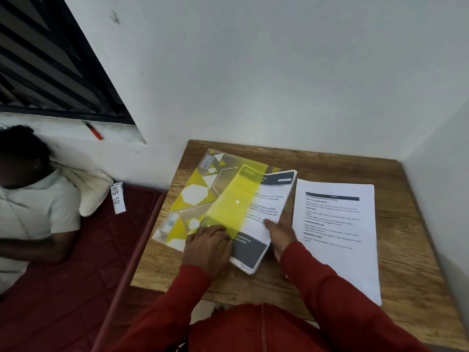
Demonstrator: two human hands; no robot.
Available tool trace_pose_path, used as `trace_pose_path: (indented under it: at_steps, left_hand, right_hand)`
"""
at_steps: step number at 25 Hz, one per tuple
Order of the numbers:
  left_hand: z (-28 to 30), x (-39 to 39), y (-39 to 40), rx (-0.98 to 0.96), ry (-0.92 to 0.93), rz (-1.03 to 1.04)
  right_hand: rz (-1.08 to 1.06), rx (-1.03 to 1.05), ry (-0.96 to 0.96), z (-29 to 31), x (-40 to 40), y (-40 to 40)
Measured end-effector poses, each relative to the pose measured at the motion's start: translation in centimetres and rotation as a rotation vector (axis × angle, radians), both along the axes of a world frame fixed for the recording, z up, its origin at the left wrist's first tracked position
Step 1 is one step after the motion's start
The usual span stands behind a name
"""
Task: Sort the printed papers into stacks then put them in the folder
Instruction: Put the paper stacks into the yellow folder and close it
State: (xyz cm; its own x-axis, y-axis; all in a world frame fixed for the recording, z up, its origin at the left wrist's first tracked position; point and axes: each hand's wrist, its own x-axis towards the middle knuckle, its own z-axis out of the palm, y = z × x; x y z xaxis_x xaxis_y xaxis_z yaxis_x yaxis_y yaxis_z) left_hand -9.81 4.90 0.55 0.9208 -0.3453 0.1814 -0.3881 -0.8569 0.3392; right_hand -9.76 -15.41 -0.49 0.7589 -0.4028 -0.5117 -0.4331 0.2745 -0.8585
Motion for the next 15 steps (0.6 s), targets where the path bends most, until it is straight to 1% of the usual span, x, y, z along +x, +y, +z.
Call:
trace_pose_path:
  at_steps: [2,4,5,7,8,10,11,15]
  left_hand:
    - [-0.8,1.2,1.2,-0.054,0.036,0.053]
    - [-1.8,3.8,3.3,-0.031,0.084,0.173]
    - [-2.2,5.2,4.6,-0.006,0.168,0.263]
    - [-3.0,7.5,6.6,0.020,0.357,0.395]
    - [-3.3,8.2,7.1,0.028,0.409,0.405]
    - [-3.9,8.7,7.7,0.042,0.422,0.370]
    - [-4.0,8.7,7.7,0.040,0.410,0.358]
    - [-4.1,8.2,7.8,0.043,0.353,0.321]
  right_hand:
    - [0.090,-0.061,0.023,-0.2,0.4,-0.7]
    - [0.123,-0.072,0.034,-0.4,0.6,-1.5]
    - [0.109,-0.115,0.045,-0.4,0.6,-1.7]
    - [0.076,-0.295,0.089,-0.5,0.6,-2.2]
    - [0.083,-0.368,0.092,-0.5,0.6,-2.2]
    - [0.098,-0.440,0.082,-0.4,0.7,-2.0]
    - [0.111,-0.434,0.069,-0.4,1.0,-2.0]
    - [0.147,-0.279,0.017,0.0,2.6,-1.0]
